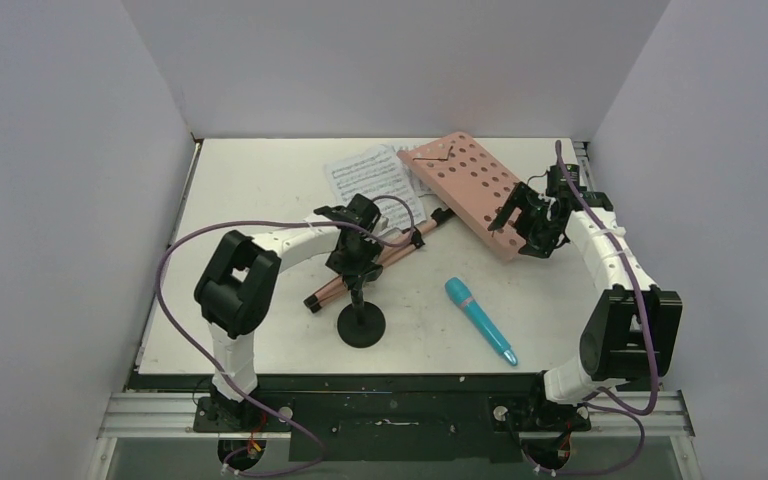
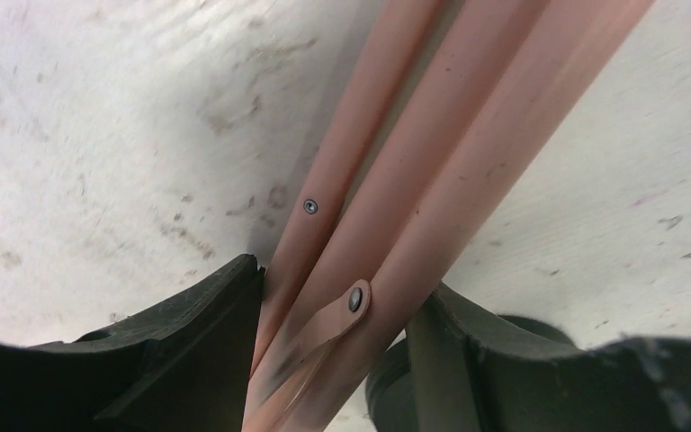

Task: Set up the instrument practice props

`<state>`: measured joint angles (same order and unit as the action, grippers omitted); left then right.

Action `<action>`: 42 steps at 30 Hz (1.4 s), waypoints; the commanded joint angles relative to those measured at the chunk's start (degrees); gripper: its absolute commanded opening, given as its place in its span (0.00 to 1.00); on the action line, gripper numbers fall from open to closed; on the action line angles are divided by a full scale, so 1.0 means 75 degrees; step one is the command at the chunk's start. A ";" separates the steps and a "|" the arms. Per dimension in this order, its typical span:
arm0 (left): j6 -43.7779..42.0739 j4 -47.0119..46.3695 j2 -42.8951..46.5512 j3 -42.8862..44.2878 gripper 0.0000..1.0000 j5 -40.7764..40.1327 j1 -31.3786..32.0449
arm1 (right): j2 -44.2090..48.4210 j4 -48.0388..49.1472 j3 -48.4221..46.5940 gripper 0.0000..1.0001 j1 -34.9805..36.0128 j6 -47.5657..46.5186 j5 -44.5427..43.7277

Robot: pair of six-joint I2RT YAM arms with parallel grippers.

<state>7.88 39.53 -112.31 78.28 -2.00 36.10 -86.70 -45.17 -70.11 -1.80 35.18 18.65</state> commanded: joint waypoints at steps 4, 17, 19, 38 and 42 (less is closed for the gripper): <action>0.0336 0.0368 0.0842 -0.0931 0.45 -0.0348 -0.0418 | -0.0113 0.0306 -0.0318 0.90 -0.0003 0.0142 0.0128; 0.0508 0.0404 0.1174 -0.0153 0.87 -0.0366 -0.0430 | -0.0845 0.1260 0.0134 0.90 -0.0143 0.0729 0.0534; 0.0525 0.0456 0.1203 0.0067 0.90 -0.0366 -0.0451 | -0.1003 0.1557 0.0206 0.90 -0.0203 0.0943 0.0746; 0.1218 -0.0169 0.1155 -0.0052 0.96 0.0225 -0.0629 | -0.0447 0.1469 0.0676 0.90 -0.0783 0.0841 0.0841; 0.1036 -0.0232 0.0820 0.0124 0.96 0.0607 -0.0629 | -0.0083 0.1851 0.1377 0.90 -0.1261 0.0989 0.1197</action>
<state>16.29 40.12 -104.22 76.27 -0.89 31.64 -91.74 -34.68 -63.29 -8.12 41.63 25.17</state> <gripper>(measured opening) 0.966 0.898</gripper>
